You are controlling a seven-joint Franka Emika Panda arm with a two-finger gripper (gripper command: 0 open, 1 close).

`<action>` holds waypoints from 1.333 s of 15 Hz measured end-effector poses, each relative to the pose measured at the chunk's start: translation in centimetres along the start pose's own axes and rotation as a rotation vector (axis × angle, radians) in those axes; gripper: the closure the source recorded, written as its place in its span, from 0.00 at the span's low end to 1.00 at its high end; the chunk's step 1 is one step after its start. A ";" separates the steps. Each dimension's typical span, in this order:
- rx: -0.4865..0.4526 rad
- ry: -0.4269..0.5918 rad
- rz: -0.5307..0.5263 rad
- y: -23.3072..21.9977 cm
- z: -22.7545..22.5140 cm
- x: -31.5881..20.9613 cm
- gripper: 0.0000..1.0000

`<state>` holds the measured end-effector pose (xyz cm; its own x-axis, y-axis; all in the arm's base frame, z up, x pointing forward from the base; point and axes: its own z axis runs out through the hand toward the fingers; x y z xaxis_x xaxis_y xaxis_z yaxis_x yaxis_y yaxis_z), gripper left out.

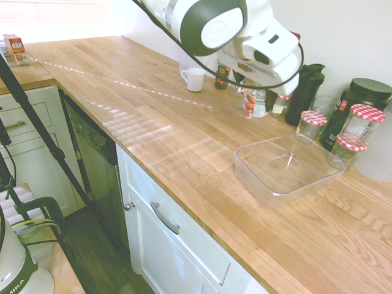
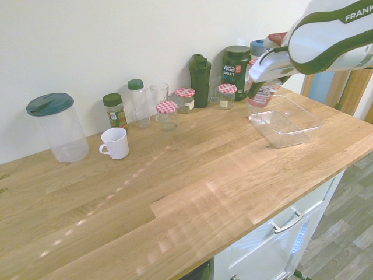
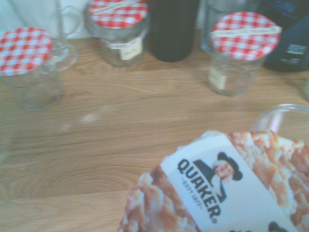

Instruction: Put the cereal into the container

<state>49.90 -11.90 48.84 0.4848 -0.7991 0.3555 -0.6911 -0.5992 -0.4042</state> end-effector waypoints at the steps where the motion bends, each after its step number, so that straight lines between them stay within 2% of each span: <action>1: -0.019 0.006 0.024 1.7 1.1 1.2 1.00; 4: -0.058 0.011 0.088 5.7 5.5 4.0 1.00; 12: -0.148 -0.044 0.147 8.1 14.5 6.9 1.00; 13: -0.156 -0.057 0.148 8.0 15.0 7.0 0.00; 20: -0.172 -0.101 0.155 7.4 15.5 7.5 0.00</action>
<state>56.71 -23.13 35.44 0.4110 -0.8868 0.2114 -0.8381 -0.4588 -0.2951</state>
